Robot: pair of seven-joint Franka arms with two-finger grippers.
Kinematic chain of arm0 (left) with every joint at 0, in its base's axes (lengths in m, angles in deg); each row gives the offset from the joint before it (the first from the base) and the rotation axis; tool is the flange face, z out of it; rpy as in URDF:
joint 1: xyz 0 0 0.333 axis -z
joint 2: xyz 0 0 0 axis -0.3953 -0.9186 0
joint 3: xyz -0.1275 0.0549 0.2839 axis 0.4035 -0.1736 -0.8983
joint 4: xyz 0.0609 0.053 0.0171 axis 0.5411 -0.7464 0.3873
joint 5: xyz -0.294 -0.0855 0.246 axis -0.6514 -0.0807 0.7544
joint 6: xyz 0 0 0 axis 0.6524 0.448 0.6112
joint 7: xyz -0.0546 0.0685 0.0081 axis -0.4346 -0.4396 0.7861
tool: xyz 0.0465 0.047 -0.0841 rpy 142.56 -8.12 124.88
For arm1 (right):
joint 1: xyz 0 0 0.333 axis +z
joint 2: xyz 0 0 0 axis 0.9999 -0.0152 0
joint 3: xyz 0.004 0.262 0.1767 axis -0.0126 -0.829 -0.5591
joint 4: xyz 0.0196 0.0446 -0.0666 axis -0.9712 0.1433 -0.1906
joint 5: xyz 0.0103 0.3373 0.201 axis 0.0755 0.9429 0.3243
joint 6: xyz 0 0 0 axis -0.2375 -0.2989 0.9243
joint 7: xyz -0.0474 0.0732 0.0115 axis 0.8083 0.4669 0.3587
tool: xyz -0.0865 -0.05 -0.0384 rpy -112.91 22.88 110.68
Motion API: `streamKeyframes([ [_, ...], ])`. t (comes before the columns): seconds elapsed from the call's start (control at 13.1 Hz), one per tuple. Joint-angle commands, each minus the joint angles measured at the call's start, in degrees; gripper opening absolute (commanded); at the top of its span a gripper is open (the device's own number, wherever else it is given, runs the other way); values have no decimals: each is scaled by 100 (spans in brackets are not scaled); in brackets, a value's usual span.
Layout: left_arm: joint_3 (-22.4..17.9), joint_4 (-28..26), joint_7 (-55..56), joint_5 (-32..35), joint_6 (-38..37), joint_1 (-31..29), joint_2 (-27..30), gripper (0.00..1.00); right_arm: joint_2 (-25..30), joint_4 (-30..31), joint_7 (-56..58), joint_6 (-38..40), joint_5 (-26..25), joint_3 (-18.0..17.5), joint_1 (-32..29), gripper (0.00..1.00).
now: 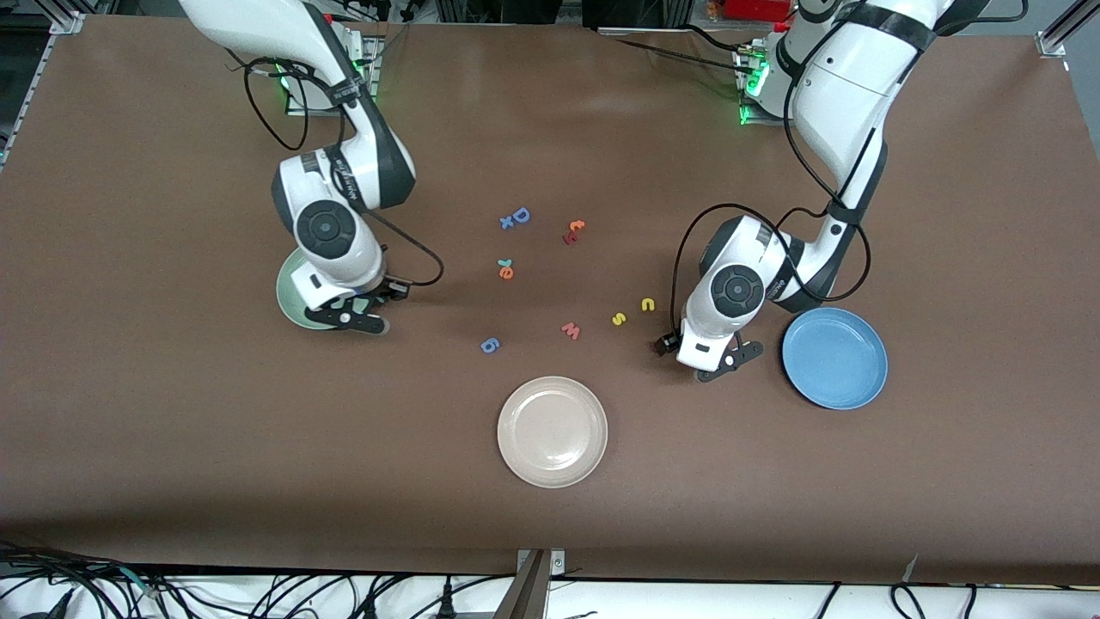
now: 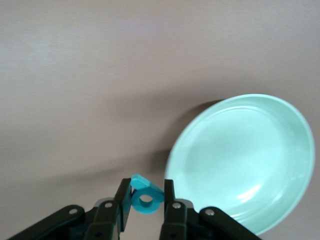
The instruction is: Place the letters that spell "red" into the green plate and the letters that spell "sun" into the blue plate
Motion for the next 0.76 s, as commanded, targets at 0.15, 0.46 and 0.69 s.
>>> streamKeyframes([
  [0.15,-51,-287,-377,188,-4,15,246,96,-279,256,88,36,-78,189,-118,20],
  [0.46,-51,-419,-360,171,5,-3,360,96,-236,336,166,168,-78,242,-232,100],
  [0.69,-43,-410,-307,127,5,6,361,90,-8,73,220,518,-8,172,-214,100],
])
